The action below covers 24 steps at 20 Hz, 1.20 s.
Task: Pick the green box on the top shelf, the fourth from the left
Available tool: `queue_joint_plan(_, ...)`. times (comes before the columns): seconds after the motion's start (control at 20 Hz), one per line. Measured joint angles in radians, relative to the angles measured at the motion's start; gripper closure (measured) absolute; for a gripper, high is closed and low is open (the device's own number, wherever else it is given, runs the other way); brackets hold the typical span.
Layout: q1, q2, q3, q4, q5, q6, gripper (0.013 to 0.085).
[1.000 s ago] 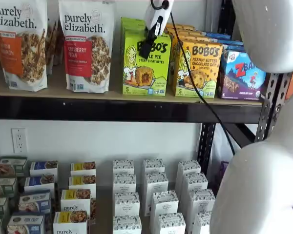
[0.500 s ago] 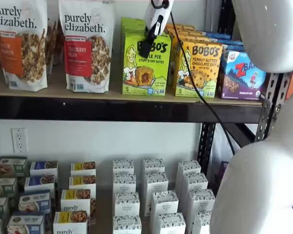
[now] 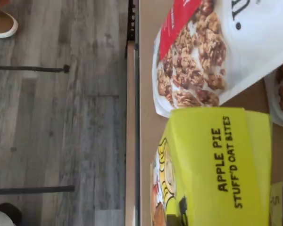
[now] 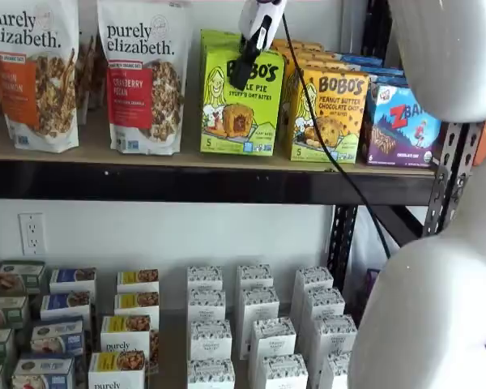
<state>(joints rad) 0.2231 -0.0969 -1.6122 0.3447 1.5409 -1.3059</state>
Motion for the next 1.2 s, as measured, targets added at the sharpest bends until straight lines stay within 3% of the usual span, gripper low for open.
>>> queue_joint_plan(0.65, -0.010, -0.062, -0.001, 0.037, 0.081, 0.016, 0.0730)
queue_joint_plan(0.95, 0.007, -0.104, 0.018, 0.019, 0.111, 0.038, 0.0730)
queue_joint_plan(1.2, 0.027, -0.164, 0.081, -0.007, 0.081, 0.052, 0.0730)
